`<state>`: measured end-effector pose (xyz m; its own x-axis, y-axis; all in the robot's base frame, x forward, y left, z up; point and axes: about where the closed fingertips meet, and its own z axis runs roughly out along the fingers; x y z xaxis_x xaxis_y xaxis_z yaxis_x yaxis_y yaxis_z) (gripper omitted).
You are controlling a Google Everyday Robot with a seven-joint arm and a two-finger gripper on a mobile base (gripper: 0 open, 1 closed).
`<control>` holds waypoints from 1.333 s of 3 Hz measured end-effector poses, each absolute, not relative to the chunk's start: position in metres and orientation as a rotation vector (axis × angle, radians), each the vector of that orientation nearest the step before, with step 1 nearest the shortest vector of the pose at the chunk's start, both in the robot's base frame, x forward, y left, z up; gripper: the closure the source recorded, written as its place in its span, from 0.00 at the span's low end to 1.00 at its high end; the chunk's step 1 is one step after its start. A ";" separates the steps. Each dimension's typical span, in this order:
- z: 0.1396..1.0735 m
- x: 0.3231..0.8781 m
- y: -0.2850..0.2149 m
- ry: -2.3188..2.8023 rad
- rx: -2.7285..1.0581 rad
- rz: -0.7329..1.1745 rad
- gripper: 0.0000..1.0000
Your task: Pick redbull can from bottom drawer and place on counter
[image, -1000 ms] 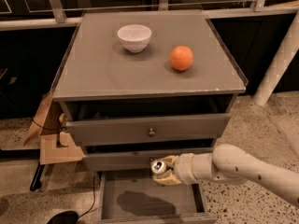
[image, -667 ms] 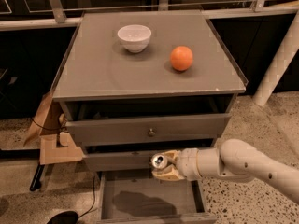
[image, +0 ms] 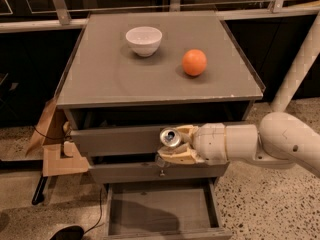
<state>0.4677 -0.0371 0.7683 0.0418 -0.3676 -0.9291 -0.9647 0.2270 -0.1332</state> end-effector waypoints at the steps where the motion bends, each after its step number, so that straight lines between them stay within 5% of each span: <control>1: 0.768 0.468 -0.037 1.508 -1.313 0.758 1.00; 4: 0.912 0.462 -0.028 1.445 -1.273 0.782 1.00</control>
Offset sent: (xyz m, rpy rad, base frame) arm -0.0076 0.0019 0.0591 0.0631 -0.0385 0.0019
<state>0.4624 -0.0283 0.9116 0.0718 -0.3038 -0.9500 -0.9615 0.2322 -0.1469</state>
